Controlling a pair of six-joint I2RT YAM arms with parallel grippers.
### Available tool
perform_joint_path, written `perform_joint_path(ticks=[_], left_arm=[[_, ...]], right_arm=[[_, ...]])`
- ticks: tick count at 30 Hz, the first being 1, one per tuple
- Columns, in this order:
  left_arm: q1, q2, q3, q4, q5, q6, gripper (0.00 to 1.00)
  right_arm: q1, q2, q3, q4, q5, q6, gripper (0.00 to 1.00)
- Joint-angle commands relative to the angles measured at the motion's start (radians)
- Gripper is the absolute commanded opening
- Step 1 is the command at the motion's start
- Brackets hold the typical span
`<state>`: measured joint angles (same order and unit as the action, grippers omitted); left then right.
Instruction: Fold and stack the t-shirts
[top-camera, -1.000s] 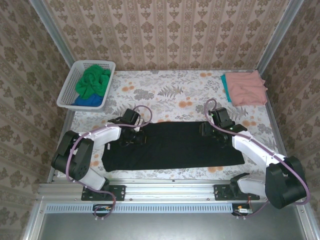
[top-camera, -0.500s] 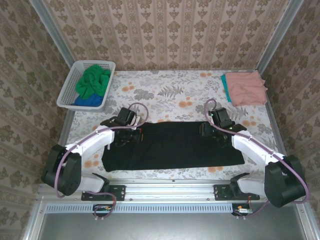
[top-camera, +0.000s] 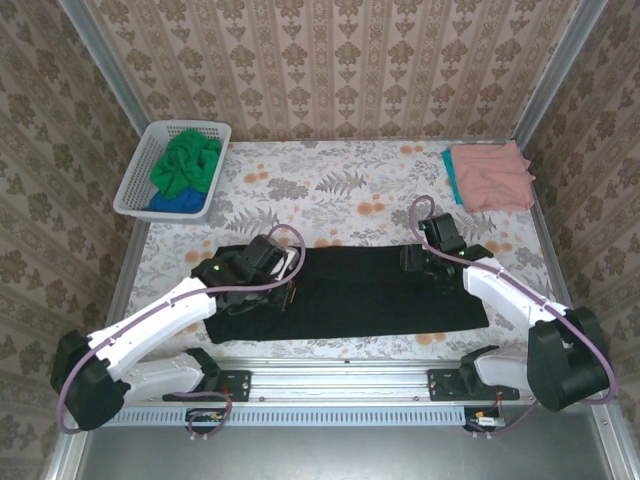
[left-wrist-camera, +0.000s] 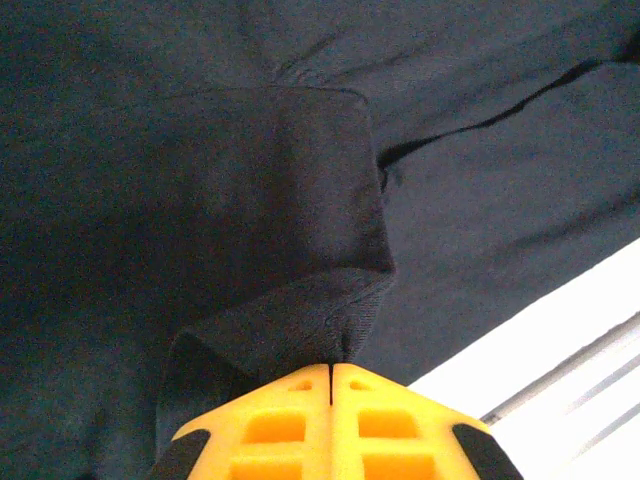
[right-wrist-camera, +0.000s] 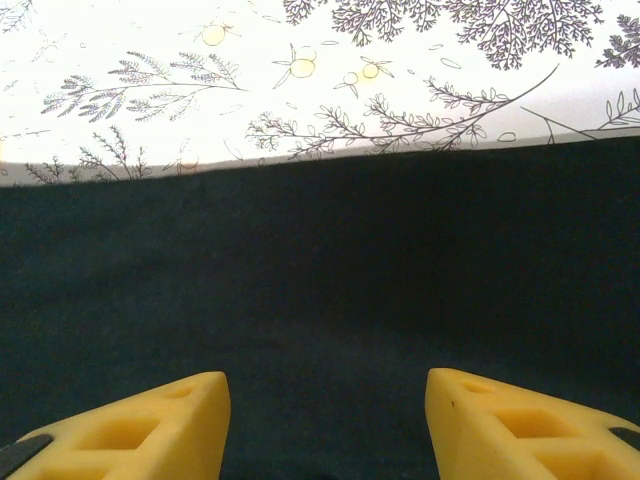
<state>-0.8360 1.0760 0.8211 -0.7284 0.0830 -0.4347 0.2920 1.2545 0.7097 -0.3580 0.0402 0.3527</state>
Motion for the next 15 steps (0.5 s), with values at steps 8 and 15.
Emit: perform_joint_path(ticks=[8, 15], left_arm=[[-0.087, 0.018, -0.039, -0.059, -0.063, -0.068, 0.00], [-0.126, 0.076, -0.067, 0.086, 0.064, -0.071, 0.33]], right_arm=[[-0.005, 0.045, 0.053, -0.071, -0.025, 0.025, 0.59], [-0.014, 0.153, 0.137, -0.173, 0.109, 0.045, 0.62]])
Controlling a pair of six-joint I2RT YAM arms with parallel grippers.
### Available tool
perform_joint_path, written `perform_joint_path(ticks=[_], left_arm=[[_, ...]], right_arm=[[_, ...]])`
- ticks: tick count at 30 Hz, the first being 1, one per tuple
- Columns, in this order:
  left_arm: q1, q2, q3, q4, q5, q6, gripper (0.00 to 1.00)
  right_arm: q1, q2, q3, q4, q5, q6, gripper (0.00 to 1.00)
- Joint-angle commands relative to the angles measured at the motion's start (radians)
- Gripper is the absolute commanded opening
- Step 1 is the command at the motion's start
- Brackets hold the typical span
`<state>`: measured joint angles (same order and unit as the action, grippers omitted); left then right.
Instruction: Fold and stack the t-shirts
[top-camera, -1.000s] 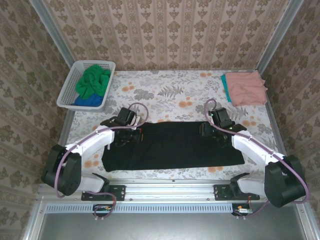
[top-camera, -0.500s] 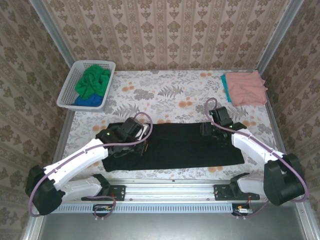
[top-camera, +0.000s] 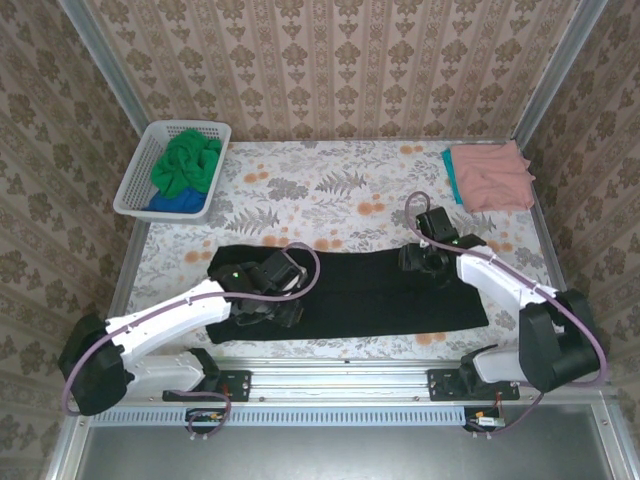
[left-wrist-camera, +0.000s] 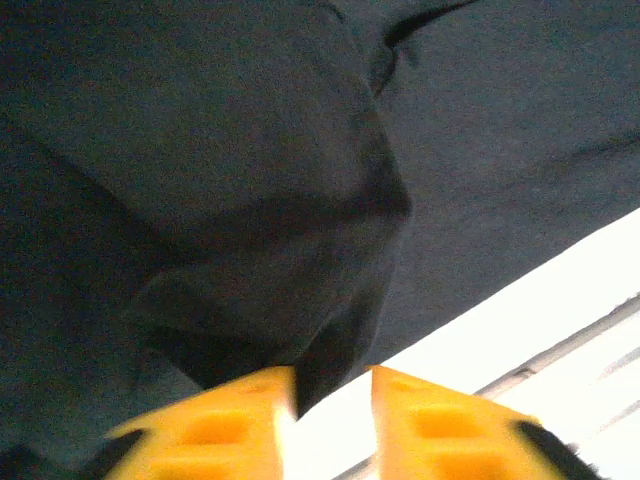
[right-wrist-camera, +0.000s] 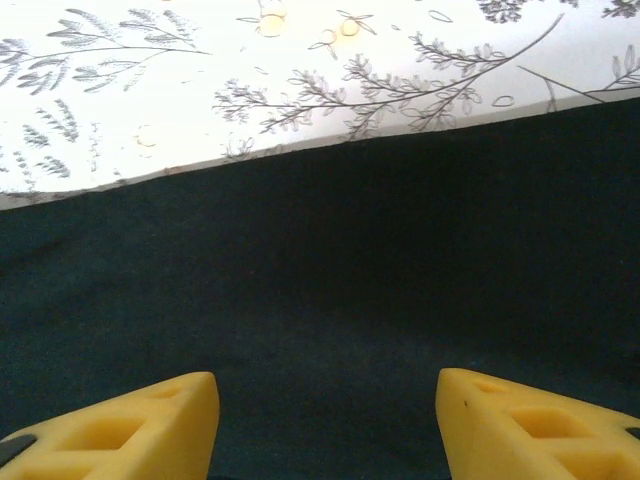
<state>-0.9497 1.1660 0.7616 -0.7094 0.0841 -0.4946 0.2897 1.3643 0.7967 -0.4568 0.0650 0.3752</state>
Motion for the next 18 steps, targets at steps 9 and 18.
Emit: perform_joint_path(ticks=[9, 18], left_arm=[[0.139, -0.063, 0.009, 0.072, 0.138, 0.076, 0.69], [0.468, 0.087, -0.086, 0.367, 0.193, 0.098, 0.72]], right_arm=[[-0.120, 0.307, 0.187, -0.168, 0.158, 0.015, 0.59], [-0.276, 0.392, 0.200, -0.133, 0.040, 0.019, 0.57]])
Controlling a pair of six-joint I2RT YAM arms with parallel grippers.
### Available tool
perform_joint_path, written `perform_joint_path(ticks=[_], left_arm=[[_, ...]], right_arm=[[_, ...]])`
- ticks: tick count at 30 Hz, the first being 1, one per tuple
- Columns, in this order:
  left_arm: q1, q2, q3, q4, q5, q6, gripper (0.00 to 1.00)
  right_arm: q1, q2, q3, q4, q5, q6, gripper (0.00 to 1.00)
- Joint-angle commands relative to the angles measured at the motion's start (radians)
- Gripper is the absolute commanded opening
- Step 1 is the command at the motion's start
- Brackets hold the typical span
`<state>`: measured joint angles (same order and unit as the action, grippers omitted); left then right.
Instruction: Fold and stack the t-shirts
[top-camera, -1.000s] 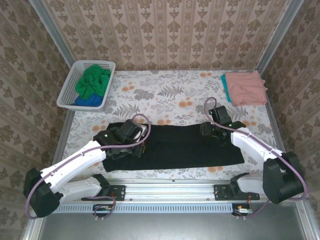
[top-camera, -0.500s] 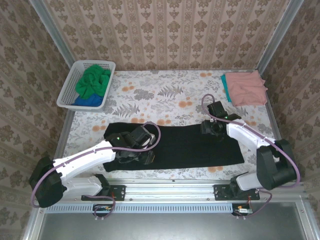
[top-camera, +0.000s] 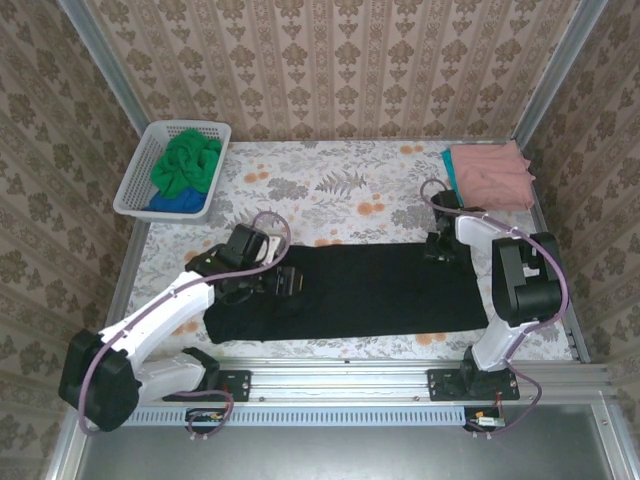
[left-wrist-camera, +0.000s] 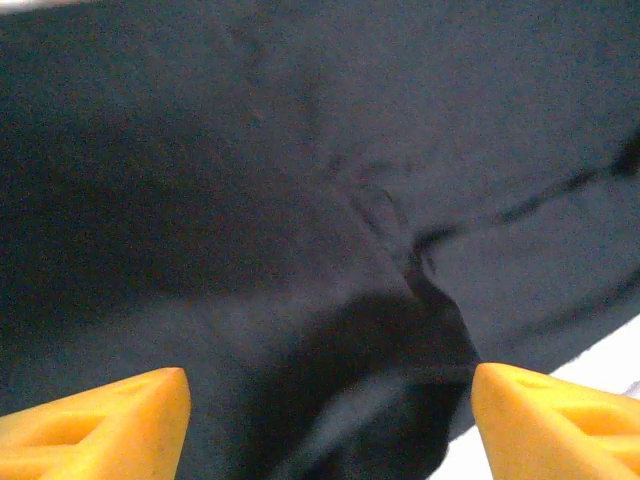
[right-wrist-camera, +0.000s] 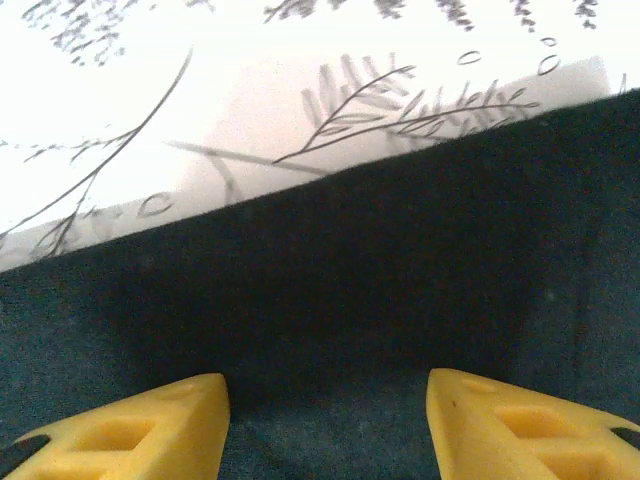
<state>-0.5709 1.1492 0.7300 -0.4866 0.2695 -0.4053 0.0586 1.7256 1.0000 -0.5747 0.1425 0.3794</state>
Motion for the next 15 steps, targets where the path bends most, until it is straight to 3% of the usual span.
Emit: perform_joint_path(ticks=[1, 3, 6, 12, 15], left_arm=[[0.142, 0.170, -0.051, 0.157, 0.020, 0.002, 0.67], [0.205, 0.310, -0.022, 0.145, -0.021, -0.012, 0.62], [0.220, 0.401, -0.003, 0.143, -0.092, -0.012, 0.62], [0.219, 0.361, 0.015, 0.069, -0.139, -0.022, 0.62], [0.176, 0.264, 0.030, 0.024, -0.183, -0.018, 0.64]], right_arm=[[-0.061, 0.033, -0.008, -0.007, -0.056, 0.016, 0.56], [-0.095, 0.030, -0.011, 0.003, -0.095, 0.018, 0.55], [-0.111, 0.010, -0.019, 0.019, -0.143, 0.006, 0.56], [-0.110, -0.115, -0.065, 0.034, -0.164, -0.014, 0.59], [-0.107, -0.213, -0.112, 0.034, -0.168, -0.017, 0.62]])
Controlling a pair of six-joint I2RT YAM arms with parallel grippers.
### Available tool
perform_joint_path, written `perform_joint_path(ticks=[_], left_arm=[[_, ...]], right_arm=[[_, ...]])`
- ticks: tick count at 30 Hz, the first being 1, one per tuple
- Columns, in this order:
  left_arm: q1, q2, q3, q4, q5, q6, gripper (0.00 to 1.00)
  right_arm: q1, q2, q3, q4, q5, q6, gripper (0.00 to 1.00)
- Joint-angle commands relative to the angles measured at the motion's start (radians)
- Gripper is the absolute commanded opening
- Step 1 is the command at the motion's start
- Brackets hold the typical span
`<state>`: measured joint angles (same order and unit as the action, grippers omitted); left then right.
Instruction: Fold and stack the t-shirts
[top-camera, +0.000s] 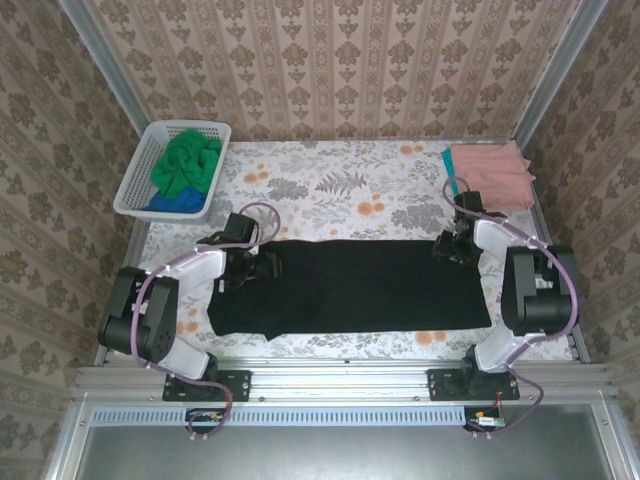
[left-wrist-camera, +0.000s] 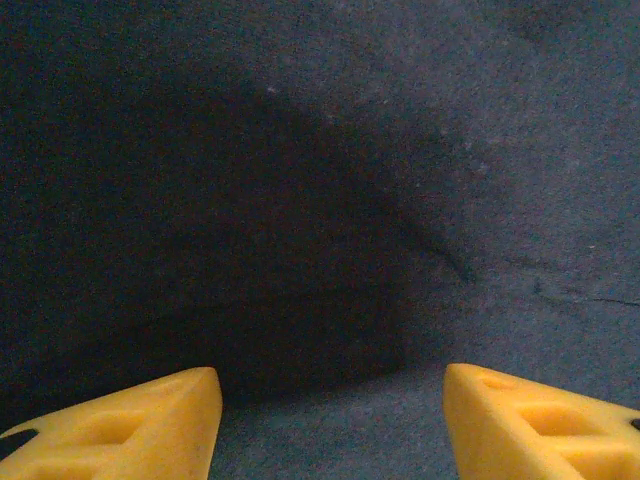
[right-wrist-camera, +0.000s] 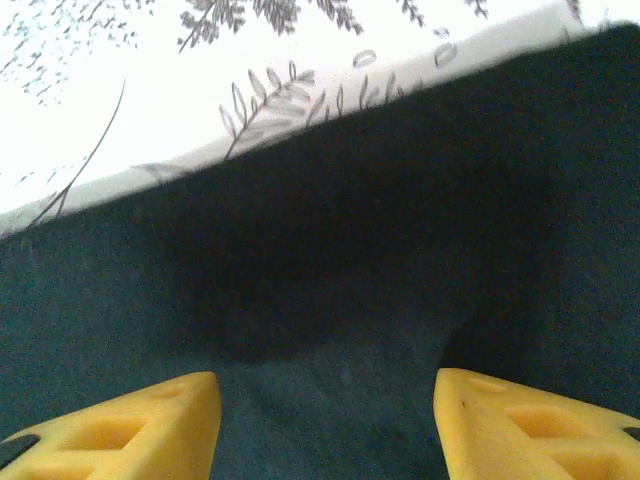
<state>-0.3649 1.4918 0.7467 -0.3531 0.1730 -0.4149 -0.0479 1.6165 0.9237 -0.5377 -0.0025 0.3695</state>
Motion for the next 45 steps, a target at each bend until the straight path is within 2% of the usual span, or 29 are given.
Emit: perform_joint_path(ticks=[1, 5, 9, 11, 17, 19, 22, 24, 27, 32, 35, 37, 38, 43, 45], left_arm=[[-0.067, -0.116, 0.017, -0.120, -0.104, -0.005, 0.66], [-0.258, -0.207, 0.057, -0.153, -0.142, -0.017, 0.72], [-0.400, -0.191, 0.066, -0.132, -0.124, -0.042, 0.76], [-0.455, -0.153, 0.065, -0.121, -0.128, -0.038, 0.77], [-0.527, -0.021, 0.086, -0.125, -0.125, -0.015, 0.77], [-0.546, 0.007, 0.104, -0.127, -0.127, -0.003, 0.66], [-0.557, 0.018, 0.147, -0.167, -0.146, 0.011, 0.33], [-0.563, -0.001, 0.174, -0.206, -0.164, 0.019, 0.19], [-0.567, -0.053, 0.206, -0.273, -0.190, 0.024, 0.08], [-0.572, -0.140, 0.212, -0.386, -0.209, 0.005, 0.01], [-0.584, -0.192, 0.189, -0.395, -0.184, -0.001, 0.01], [-0.593, -0.200, 0.162, -0.361, -0.137, 0.008, 0.07], [-0.597, -0.188, 0.152, -0.345, -0.115, 0.007, 0.12], [-0.613, -0.052, 0.148, -0.315, -0.080, 0.004, 0.21], [-0.612, -0.008, 0.149, -0.308, -0.085, -0.006, 0.36]], right_arm=[[0.001, -0.132, -0.053, -0.002, -0.028, -0.008, 0.63], [0.005, -0.217, -0.112, 0.033, -0.070, -0.009, 0.64], [0.005, -0.271, -0.147, 0.032, -0.063, -0.004, 0.65], [0.005, -0.271, -0.151, 0.030, -0.070, -0.001, 0.65], [0.005, -0.269, -0.160, 0.034, -0.084, -0.002, 0.65], [0.005, -0.277, -0.163, 0.035, -0.097, -0.001, 0.64], [0.009, -0.311, -0.177, 0.045, -0.104, 0.000, 0.66], [0.010, -0.328, -0.180, 0.042, -0.099, -0.002, 0.66], [0.009, -0.330, -0.181, 0.035, -0.094, -0.006, 0.67], [0.009, -0.332, -0.183, 0.030, -0.096, -0.008, 0.66], [0.008, -0.339, -0.184, 0.031, -0.095, -0.010, 0.67], [0.008, -0.337, -0.184, 0.031, -0.093, -0.011, 0.67], [0.008, -0.336, -0.185, 0.032, -0.096, -0.011, 0.67], [0.010, -0.336, -0.188, 0.036, -0.116, -0.008, 0.67], [0.011, -0.342, -0.188, 0.032, -0.120, -0.009, 0.67]])
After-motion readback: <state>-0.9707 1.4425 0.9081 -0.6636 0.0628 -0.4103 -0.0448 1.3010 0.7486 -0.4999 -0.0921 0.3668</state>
